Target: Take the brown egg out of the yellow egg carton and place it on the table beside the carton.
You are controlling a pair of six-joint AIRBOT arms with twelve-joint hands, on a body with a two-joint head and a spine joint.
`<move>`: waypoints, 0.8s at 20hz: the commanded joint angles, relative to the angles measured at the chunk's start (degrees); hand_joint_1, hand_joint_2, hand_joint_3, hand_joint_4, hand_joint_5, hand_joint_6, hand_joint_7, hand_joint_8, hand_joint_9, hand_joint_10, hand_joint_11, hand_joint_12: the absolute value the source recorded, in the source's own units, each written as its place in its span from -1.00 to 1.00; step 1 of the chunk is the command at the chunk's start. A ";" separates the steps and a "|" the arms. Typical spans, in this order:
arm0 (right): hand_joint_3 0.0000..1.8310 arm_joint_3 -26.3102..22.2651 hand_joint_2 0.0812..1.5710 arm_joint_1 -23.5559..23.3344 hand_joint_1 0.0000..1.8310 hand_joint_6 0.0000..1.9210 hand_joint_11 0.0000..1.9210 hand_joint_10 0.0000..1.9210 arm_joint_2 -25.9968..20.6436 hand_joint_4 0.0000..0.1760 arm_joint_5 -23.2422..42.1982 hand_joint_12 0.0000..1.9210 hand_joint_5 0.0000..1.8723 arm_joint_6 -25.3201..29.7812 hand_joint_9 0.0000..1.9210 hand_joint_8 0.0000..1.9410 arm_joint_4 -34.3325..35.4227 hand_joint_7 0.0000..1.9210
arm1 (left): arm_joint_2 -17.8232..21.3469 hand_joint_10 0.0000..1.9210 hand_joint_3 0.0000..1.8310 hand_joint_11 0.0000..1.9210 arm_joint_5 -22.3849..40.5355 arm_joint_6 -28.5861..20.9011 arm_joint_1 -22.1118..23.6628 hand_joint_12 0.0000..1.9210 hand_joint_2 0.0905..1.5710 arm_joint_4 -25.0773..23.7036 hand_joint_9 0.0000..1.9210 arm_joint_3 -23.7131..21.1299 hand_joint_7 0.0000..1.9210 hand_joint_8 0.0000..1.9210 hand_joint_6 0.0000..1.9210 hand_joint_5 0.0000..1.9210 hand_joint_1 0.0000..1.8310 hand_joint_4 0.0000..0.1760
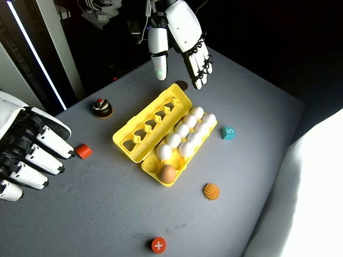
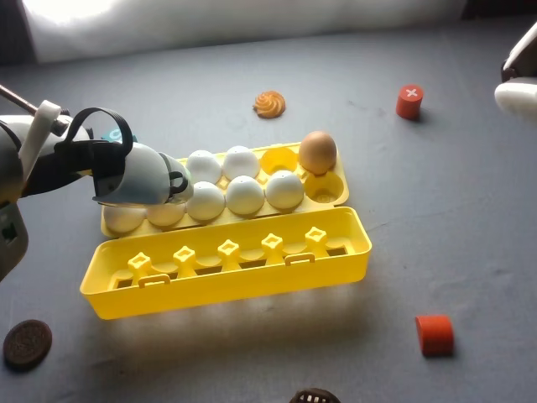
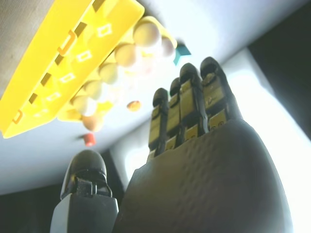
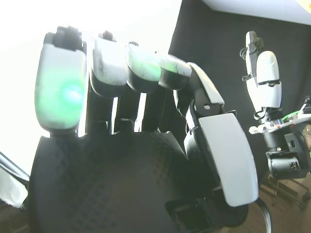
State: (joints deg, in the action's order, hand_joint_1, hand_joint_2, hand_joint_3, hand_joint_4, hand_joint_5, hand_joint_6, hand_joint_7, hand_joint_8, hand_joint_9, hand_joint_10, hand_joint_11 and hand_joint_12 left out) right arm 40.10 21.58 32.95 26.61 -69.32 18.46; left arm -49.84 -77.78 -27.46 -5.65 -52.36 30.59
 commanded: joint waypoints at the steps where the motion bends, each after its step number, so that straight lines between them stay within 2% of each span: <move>1: -0.88 -0.06 0.10 -0.34 -1.00 -0.97 -1.00 -1.00 -0.40 -1.00 6.53 -1.00 -0.98 -0.15 -1.00 -0.98 -0.39 -1.00 | -0.06 -1.00 -0.83 -1.00 -0.28 0.10 0.27 -0.99 0.24 -4.86 -1.00 0.08 -0.99 -1.00 -0.97 -0.96 -1.00 -1.00; 2: -0.98 -0.06 0.16 -0.06 -1.00 -0.99 -1.00 -1.00 -0.40 -1.00 6.53 -1.00 -0.96 -0.14 -1.00 -1.00 -0.39 -0.99 | -0.06 -1.00 -0.96 -0.99 -0.28 0.10 0.27 -0.99 0.31 -4.86 -1.00 0.08 -0.99 -1.00 -1.00 -0.94 -1.00 -1.00; 8: -0.98 -0.06 0.19 0.23 -0.96 -1.00 -1.00 -1.00 -0.41 -1.00 6.52 -1.00 -0.98 0.32 -1.00 -1.00 -0.39 -1.00 | -0.04 -1.00 -0.98 -1.00 -0.28 0.08 0.26 -1.00 0.32 -4.86 -1.00 0.06 -1.00 -1.00 -1.00 -1.00 -1.00 -1.00; 11: -1.00 -0.05 0.10 0.21 -0.98 -1.00 -1.00 -1.00 -0.41 -1.00 5.78 -1.00 -0.99 0.47 -1.00 -1.00 -0.39 -1.00 | -0.04 -1.00 -0.98 -1.00 -0.28 0.08 0.27 -1.00 0.32 -4.86 -1.00 0.02 -1.00 -1.00 -0.99 -0.97 -1.00 -1.00; 12: -1.00 -0.01 -0.02 0.09 -1.00 -1.00 -1.00 -1.00 -0.41 -0.47 5.05 -1.00 -0.92 0.44 -1.00 -1.00 -0.39 -1.00 | -0.03 -1.00 -0.98 -1.00 -0.28 0.08 0.27 -1.00 0.31 -4.88 -1.00 0.02 -1.00 -1.00 -1.00 -0.98 -1.00 -1.00; 13: -1.00 0.08 -0.08 -0.34 -1.00 -0.98 -1.00 -1.00 -0.34 0.53 3.76 -1.00 -0.71 0.23 -1.00 -1.00 -0.39 -1.00 | -0.03 -1.00 -0.98 -1.00 -0.28 0.08 0.26 -1.00 0.32 -5.10 -1.00 0.04 -1.00 -1.00 -1.00 -0.98 -1.00 -1.00; 14: -1.00 0.49 -0.10 -1.23 -0.95 -0.97 -1.00 -1.00 0.12 0.91 2.65 -1.00 -0.52 0.11 -1.00 -1.00 -0.39 -1.00 | -0.02 -1.00 -0.99 -1.00 -0.28 0.09 0.24 -1.00 0.31 -5.24 -1.00 0.01 -1.00 -1.00 -1.00 -0.99 -1.00 -1.00; 16: -1.00 1.57 -0.13 -3.12 -0.82 -0.98 -1.00 -1.00 1.23 1.00 0.18 -1.00 -0.25 -0.30 -1.00 -1.00 -0.39 -1.00 | -0.02 -1.00 -0.98 -1.00 -0.28 0.09 0.24 -1.00 0.33 -5.24 -1.00 -0.03 -1.00 -1.00 -0.99 -0.98 -1.00 -1.00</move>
State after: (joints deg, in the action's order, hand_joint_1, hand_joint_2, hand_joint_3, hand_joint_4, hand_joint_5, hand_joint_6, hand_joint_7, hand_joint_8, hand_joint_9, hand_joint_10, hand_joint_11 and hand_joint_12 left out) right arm 42.19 18.28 35.07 20.29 -69.71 18.44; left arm -49.84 -77.73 -27.46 -5.65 -52.77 30.57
